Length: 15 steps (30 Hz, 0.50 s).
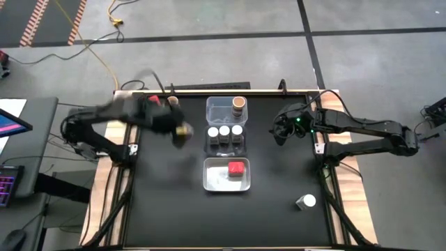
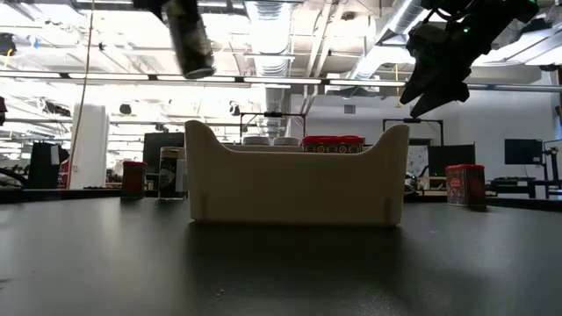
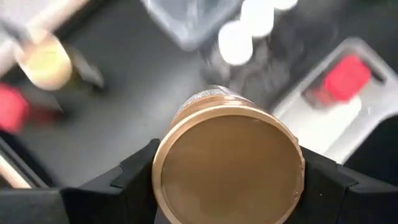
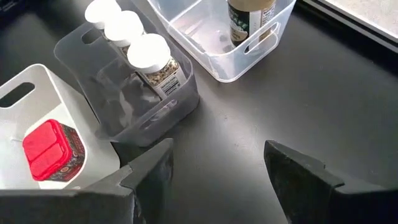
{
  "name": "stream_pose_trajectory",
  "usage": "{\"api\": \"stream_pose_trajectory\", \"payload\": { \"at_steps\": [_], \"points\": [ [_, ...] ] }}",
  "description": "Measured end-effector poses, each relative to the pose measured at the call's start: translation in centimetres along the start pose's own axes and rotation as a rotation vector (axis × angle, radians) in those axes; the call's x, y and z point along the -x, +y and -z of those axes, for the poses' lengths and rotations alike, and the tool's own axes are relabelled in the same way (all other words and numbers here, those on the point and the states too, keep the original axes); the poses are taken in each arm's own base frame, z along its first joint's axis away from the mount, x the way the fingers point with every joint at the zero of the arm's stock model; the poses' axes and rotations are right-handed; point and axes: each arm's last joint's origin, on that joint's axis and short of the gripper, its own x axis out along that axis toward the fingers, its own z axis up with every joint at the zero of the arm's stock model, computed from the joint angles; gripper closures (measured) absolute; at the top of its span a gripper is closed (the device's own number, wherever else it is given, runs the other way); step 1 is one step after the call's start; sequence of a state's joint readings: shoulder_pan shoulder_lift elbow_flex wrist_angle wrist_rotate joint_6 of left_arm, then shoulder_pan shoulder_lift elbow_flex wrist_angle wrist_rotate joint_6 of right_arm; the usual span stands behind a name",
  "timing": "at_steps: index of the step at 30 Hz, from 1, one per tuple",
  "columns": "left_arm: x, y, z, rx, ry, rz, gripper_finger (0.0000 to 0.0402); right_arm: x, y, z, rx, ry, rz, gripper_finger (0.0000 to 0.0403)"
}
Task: Sort spices by type
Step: Put the bottom brown seasoning bottle into the white transparent bin aligned with the other brown seasoning bottle
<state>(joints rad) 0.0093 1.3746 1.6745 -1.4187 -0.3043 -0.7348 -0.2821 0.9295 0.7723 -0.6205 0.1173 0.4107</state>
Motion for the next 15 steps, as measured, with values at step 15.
{"api": "stream_pose_trajectory", "payload": {
  "at_steps": [15],
  "points": [
    [-6.8, 8.5, -15.5, -0.422, -0.031, 0.075, 0.0134, 0.0, 0.0, 0.0, -0.059, 0.000, 0.001, 0.0126]
  ]
}}
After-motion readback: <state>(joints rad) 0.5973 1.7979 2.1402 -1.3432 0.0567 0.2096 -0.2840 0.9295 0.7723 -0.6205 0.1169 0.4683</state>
